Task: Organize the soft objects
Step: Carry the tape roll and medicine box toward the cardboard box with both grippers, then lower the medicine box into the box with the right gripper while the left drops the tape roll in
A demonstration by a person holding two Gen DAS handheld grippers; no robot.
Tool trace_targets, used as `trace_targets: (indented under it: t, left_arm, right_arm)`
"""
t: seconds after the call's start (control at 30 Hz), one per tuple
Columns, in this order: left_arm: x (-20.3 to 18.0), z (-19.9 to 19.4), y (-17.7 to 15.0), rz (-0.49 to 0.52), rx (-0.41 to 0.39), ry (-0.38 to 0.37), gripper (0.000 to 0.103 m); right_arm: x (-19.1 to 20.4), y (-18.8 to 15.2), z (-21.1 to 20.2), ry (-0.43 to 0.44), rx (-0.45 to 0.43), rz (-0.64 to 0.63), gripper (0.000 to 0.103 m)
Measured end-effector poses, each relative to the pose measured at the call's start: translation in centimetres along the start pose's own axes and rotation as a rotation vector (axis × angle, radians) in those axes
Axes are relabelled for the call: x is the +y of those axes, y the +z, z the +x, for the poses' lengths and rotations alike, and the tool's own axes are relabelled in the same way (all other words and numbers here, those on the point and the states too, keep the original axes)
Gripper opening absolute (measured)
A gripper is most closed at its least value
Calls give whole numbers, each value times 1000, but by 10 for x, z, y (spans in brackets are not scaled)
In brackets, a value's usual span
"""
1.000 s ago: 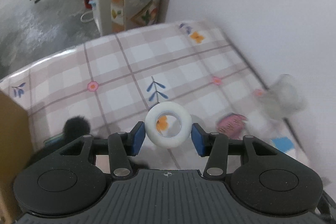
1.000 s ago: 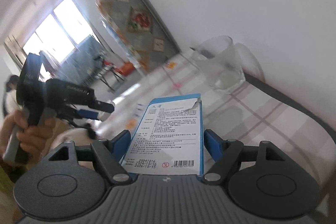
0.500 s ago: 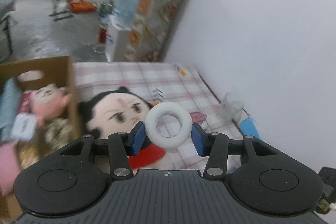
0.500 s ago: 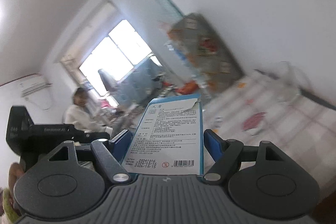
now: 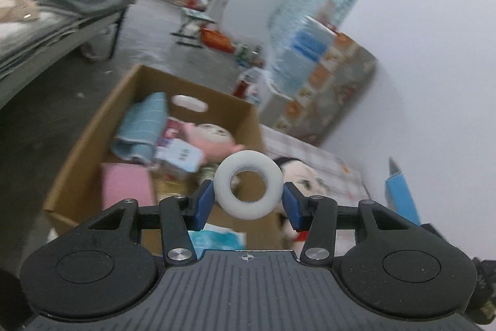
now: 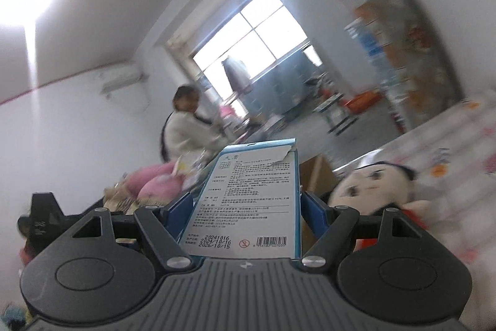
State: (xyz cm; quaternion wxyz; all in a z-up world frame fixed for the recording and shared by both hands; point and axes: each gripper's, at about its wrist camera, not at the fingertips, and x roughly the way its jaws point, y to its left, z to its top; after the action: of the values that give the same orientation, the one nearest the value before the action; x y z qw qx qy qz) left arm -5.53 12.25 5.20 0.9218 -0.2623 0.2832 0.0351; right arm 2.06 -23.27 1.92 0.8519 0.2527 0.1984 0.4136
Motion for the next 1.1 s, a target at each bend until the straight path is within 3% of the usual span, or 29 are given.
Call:
trace_targets:
  t: [0.13,0.27,0.57,0.8,0.9,1.03,1.1]
  left_arm:
    - [28,7,2,-47,-5,50,47]
    - [55,9,5,-76,-22,83,47]
    - [102,-1,21,-106,-139,140,47]
    - [127,4,23,-143,-165,143,47]
    - [136,7,23,-156,-166,133,47]
    - [145,9,23,-173,-168,112,47]
    - [148,8,23,-173,-174,102,47]
  right_arm:
    - [14,5,43,67,89,-27,55]
    - [18,8,104,144,245,-12,55]
    - [20,-24,263,248,766,-10,55]
    - [60,-88,322,260,1060,-298,56]
    - [70,-107,329,173,1138,-448,62]
    - [69,-101,325,159,1141,-434,61]
    - [66,-98,326,129,1149,-420,50]
